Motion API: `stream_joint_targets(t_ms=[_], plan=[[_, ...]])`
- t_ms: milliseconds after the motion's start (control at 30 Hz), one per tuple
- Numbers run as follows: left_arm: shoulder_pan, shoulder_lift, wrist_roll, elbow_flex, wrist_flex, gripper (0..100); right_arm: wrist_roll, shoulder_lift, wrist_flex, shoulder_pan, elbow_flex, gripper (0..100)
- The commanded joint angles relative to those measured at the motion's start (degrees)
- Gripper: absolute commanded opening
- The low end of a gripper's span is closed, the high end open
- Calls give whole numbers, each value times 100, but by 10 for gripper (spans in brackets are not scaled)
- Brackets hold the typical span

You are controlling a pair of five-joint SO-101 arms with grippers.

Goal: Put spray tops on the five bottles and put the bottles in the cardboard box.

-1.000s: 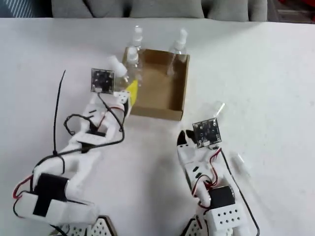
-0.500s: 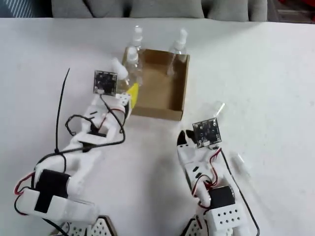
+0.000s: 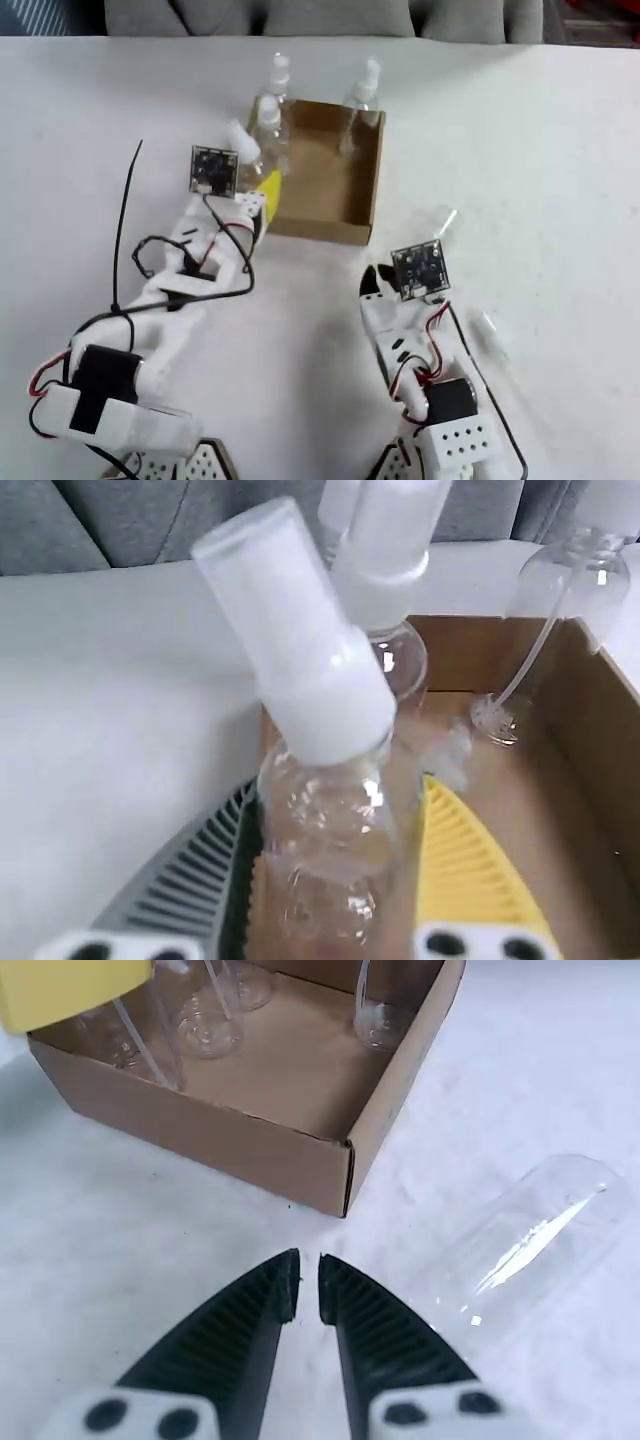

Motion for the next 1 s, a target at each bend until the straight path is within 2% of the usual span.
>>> stream_joint_targets(t_ms=[0, 167, 800, 967], plan=[[4, -48, -26, 9, -114, 202, 53, 4, 31, 40, 53, 16], [4, -48, -26, 18, -105, 272, 53, 4, 31, 48, 53, 16], [-145, -207, -26, 18, -105, 277, 53, 4, 31, 31, 53, 16], [-127, -796, 185, 440, -70, 351, 53, 4, 31, 31, 53, 16]])
